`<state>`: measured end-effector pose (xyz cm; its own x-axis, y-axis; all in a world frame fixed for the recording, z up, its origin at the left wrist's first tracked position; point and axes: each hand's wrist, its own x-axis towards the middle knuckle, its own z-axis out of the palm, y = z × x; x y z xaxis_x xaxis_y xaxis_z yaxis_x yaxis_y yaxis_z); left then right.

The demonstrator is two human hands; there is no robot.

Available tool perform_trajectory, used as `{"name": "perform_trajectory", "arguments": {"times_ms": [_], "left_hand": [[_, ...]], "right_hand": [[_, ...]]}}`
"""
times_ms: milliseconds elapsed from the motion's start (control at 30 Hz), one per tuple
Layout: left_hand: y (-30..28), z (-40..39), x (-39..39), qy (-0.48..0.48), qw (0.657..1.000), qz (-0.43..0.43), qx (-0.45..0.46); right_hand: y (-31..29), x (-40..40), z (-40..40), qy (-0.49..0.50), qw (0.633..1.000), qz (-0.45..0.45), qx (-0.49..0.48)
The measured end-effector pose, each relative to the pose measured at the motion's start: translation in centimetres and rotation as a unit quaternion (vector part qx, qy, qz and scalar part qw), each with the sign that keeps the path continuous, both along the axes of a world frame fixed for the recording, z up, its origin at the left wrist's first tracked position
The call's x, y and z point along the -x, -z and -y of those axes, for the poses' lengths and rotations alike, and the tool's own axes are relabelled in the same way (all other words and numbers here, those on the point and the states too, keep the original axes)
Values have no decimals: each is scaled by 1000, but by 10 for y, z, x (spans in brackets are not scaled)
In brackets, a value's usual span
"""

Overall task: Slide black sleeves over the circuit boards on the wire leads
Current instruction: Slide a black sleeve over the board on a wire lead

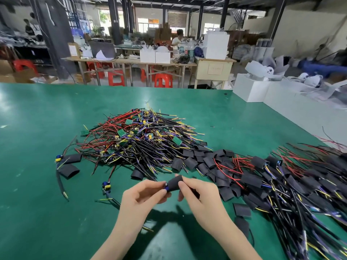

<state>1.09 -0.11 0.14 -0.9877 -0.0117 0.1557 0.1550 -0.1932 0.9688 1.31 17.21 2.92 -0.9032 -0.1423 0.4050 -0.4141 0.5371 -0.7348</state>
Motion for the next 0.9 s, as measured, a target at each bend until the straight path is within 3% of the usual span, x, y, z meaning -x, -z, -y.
{"name": "perform_trajectory", "arguments": {"times_ms": [133,267,400,700,900], "left_hand": [[-2,0,3,4,1000,15,-19],[-5,-1,2,23,1000,6,-4],[-1,-4,1,-16,1000,14,-1],[1,-14,1,-36,999,-18,28],[0,-20,0,30,998,-32,42]], "right_hand": [[-1,6,-4,-36,993,89,70],[-3,9,-10,-53,978,123,159],[-2,11,-14,-98,959,179,199],[-5,8,-12,-25,986,151,61],[-16,-4,-30,-63,961,227,146]]}}
